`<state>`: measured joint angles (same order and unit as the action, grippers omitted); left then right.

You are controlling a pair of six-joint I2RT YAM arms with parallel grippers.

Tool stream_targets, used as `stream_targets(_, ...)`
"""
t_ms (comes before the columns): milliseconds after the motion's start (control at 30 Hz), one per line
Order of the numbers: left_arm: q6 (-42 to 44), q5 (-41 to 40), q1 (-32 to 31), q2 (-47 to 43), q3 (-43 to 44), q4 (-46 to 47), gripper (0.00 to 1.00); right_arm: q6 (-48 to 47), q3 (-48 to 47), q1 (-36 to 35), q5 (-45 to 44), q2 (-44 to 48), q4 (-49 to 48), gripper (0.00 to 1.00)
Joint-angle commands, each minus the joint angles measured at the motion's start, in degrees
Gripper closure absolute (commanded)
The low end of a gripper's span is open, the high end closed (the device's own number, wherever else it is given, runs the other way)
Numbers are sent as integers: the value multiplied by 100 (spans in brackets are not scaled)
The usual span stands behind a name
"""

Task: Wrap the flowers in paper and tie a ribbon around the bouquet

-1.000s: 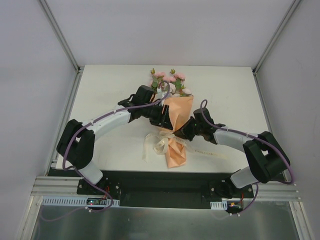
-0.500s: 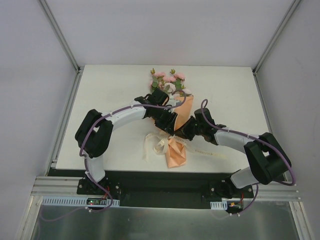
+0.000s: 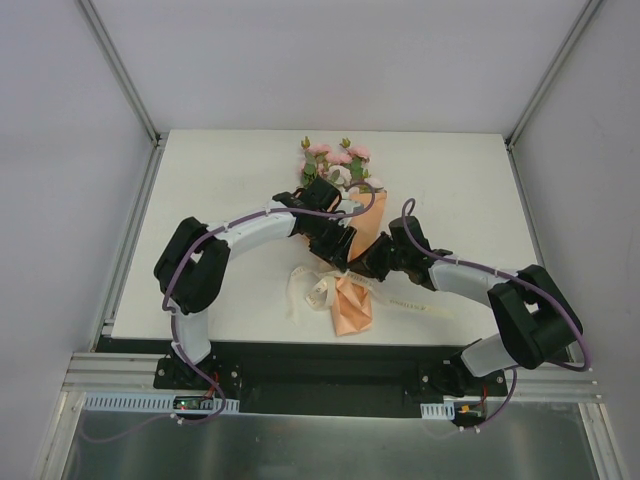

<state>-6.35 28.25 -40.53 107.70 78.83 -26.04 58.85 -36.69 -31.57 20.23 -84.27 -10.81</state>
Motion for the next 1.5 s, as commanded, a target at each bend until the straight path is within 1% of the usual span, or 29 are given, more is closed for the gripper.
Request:
stream_targets(0,46,145,-16,-406,133,-94,54,-58,56,20,130,139,-246,99)
stream_targets(133,-155,444,107,-601,142,-41,50,-58,100,28,122,139,-255,99)
stream_targets(233,-279,322,265,-645,142,-41,51,-58,57,28,174,104,-290,99)
stream_targets(267,-270,43,291,-636,142,-41,53,-49,65,28,183,104,-308,99)
stream_targets(300,-236,-21,292,-619,142,-41,55,-49,56,28,174,112,-299,99)
stream_targets(367,-104,31,283,-557,168,-41,57,-49,56,28,166,130,-308,99)
stream_targets(433,-42,49,239,-426,186,-50,62,-23,39,28,183,121,-299,99)
stream_targets(500,55,-82,90,-338,186,-68,64,-23,30,20,209,95,-317,99)
stream_targets(567,90,-197,11,-241,151,-76,63,-23,30,28,201,95,-325,99)
stream_targets(800,169,-171,-86,-144,107,-68,59,-5,39,28,210,95,-325,99)
stream_targets(900,178,-232,-148,-100,54,-76,59,4,13,20,218,77,-343,99)
stream_targets(1000,178,-381,-165,-39,28,-85,63,4,21,11,218,77,-343,99)
stream_targets(1067,178,-425,-174,5,19,-76,70,12,21,11,218,77,-352,99)
stream_targets(1367,152,-443,-174,40,89,-68,78,4,39,-16,218,95,-352,99)
stream_targets(1467,125,-373,-165,-3,115,-50,86,-22,48,-24,227,77,-352,99)
